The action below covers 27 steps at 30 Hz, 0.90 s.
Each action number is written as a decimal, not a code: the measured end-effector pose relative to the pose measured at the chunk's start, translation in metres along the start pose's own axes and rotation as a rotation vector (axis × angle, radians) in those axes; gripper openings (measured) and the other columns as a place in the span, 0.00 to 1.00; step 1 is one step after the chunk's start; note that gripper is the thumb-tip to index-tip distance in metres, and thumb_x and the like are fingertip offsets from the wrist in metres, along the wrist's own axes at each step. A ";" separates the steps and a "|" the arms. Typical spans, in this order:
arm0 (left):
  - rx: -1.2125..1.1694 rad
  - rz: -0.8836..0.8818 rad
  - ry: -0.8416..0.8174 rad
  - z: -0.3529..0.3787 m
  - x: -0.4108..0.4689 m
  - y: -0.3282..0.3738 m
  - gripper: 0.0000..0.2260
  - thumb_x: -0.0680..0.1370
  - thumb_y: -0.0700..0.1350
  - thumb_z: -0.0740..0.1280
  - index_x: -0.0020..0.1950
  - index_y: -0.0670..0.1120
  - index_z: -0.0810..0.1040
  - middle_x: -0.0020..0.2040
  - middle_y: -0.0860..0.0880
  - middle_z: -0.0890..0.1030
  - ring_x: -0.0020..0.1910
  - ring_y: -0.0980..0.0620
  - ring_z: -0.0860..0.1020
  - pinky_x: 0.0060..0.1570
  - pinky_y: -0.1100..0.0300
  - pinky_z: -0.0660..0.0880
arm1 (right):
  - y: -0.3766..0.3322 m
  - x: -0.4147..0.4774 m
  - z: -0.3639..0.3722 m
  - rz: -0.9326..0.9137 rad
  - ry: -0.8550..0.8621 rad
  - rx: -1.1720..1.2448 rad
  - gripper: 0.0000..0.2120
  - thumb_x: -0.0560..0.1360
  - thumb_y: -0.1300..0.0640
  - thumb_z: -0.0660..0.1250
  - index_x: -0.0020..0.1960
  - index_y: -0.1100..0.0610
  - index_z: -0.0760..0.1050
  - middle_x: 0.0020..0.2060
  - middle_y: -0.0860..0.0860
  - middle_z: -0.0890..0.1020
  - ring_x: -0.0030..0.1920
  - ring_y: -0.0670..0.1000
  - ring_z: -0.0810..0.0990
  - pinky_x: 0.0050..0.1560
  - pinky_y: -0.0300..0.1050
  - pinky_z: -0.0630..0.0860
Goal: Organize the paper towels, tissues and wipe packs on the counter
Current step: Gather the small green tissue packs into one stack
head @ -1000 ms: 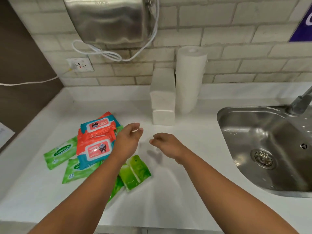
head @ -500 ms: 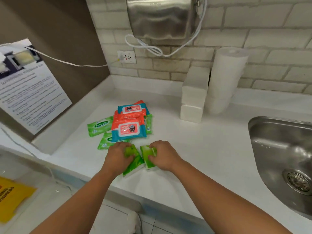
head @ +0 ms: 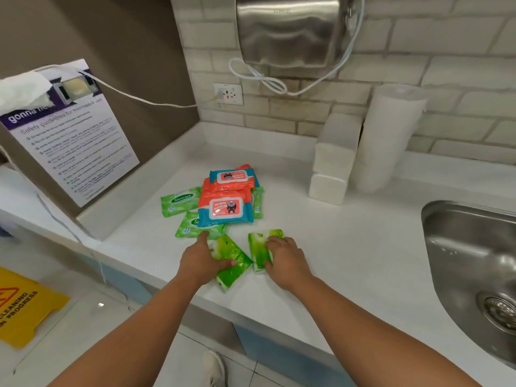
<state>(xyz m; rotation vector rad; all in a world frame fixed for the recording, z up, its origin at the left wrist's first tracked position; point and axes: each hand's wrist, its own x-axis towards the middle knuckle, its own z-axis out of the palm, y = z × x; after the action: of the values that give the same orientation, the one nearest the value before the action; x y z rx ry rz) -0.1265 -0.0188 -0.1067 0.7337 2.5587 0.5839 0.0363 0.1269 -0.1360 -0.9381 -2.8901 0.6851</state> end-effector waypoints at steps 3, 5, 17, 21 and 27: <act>-0.064 0.087 0.074 -0.004 -0.003 0.014 0.47 0.68 0.58 0.81 0.80 0.50 0.59 0.68 0.43 0.78 0.66 0.42 0.77 0.60 0.50 0.76 | 0.006 -0.004 -0.002 0.020 0.076 0.171 0.24 0.78 0.58 0.65 0.74 0.55 0.70 0.74 0.53 0.70 0.73 0.56 0.66 0.72 0.48 0.66; -0.140 0.182 0.121 -0.007 -0.007 0.028 0.40 0.72 0.55 0.79 0.78 0.52 0.62 0.65 0.46 0.79 0.62 0.45 0.79 0.55 0.53 0.77 | 0.011 -0.007 -0.006 0.042 0.089 0.245 0.26 0.78 0.60 0.65 0.76 0.56 0.68 0.74 0.56 0.71 0.74 0.56 0.67 0.74 0.45 0.63; -0.556 0.207 0.013 0.014 0.018 0.076 0.12 0.75 0.48 0.77 0.48 0.47 0.75 0.48 0.47 0.81 0.46 0.47 0.80 0.46 0.53 0.76 | 0.041 -0.032 -0.011 0.050 0.088 0.451 0.38 0.65 0.47 0.80 0.71 0.47 0.69 0.60 0.44 0.80 0.57 0.45 0.78 0.57 0.38 0.73; -0.605 0.122 -0.142 0.036 0.030 0.076 0.13 0.75 0.45 0.77 0.56 0.47 0.79 0.57 0.46 0.82 0.55 0.45 0.82 0.58 0.49 0.80 | 0.051 -0.039 -0.012 0.048 0.071 0.400 0.39 0.69 0.51 0.79 0.75 0.49 0.64 0.64 0.47 0.79 0.61 0.49 0.78 0.60 0.39 0.72; -0.194 0.307 0.059 0.048 0.023 0.078 0.17 0.77 0.50 0.74 0.63 0.45 0.79 0.57 0.48 0.81 0.57 0.46 0.79 0.58 0.55 0.75 | 0.054 -0.046 -0.010 0.039 0.103 0.347 0.34 0.77 0.53 0.70 0.79 0.51 0.59 0.68 0.50 0.77 0.65 0.53 0.76 0.64 0.41 0.71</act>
<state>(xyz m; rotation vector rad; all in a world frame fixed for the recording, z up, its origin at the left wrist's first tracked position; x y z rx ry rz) -0.0895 0.0675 -0.1145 1.0601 2.4122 0.9497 0.1054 0.1435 -0.1444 -0.9511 -2.5536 1.0621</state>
